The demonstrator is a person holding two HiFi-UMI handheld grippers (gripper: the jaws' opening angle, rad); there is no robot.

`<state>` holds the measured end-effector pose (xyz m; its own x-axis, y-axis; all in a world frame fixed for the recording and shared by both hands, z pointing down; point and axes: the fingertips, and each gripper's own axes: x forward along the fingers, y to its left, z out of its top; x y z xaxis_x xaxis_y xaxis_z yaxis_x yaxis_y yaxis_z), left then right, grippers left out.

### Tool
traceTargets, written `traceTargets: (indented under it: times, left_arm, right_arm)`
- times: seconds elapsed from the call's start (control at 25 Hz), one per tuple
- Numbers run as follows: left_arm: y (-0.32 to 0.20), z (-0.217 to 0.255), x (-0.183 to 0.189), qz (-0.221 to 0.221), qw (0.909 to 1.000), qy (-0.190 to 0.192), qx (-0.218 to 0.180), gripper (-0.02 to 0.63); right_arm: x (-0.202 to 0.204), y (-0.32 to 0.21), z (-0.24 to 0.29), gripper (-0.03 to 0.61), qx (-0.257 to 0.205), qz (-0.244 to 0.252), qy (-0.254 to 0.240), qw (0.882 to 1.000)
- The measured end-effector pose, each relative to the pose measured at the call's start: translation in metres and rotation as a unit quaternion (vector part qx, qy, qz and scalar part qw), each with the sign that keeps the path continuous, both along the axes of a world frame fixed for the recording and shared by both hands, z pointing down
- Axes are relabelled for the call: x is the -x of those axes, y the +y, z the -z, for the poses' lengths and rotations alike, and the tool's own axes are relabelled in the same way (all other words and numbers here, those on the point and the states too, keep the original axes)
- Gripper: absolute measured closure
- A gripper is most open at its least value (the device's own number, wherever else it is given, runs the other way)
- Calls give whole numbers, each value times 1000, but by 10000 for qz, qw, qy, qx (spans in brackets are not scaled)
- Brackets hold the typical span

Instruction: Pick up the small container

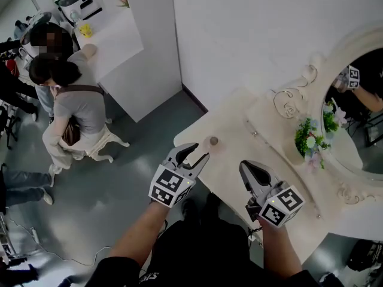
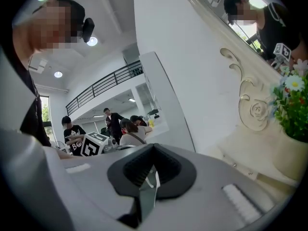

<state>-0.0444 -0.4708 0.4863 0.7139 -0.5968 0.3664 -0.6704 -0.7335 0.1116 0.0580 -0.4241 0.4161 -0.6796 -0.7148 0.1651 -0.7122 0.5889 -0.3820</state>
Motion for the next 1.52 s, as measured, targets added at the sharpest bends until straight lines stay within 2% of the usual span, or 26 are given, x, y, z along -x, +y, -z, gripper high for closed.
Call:
traceTargets:
  times: [0.64, 1.0, 1.52]
  left_arm:
    - [-42, -78, -39, -228, 9996, -133, 135, 382]
    - [-53, -108, -60, -396, 9985, -361, 70, 382]
    - [-63, -117, -59, -125, 9991, -414, -41, 424]
  right_arm:
    - [-1, -15, -44, 568, 477, 151, 66, 9987]
    - [-15, -16, -56, 568, 611, 63, 138, 9980]
    - [-21, -14, -51, 568, 592, 53, 170, 9981]
